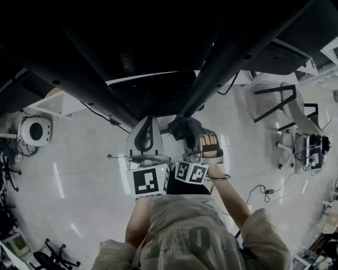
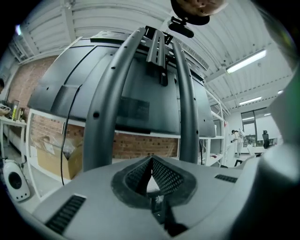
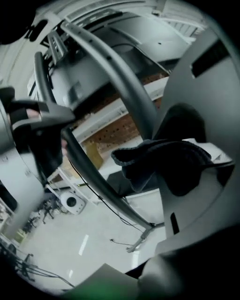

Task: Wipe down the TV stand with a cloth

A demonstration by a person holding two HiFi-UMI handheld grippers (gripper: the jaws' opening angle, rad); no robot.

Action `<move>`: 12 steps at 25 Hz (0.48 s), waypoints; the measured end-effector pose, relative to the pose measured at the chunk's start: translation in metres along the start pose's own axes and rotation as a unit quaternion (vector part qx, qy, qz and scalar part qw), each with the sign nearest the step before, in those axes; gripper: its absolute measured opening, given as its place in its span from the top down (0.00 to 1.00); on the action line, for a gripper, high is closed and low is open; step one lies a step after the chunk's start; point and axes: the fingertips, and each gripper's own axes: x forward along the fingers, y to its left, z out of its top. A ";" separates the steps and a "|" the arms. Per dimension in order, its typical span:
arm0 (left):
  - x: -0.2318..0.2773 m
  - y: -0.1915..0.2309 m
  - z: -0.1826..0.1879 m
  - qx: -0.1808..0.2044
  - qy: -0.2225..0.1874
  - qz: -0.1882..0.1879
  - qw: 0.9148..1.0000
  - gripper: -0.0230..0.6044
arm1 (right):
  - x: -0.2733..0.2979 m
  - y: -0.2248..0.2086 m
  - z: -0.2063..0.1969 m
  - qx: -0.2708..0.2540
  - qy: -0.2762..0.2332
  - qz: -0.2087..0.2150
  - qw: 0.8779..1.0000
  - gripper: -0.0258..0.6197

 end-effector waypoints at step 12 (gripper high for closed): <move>-0.033 -0.022 0.202 0.038 -0.116 0.001 0.992 0.94 | -0.127 -0.283 0.145 0.347 -0.204 -0.118 0.908 0.87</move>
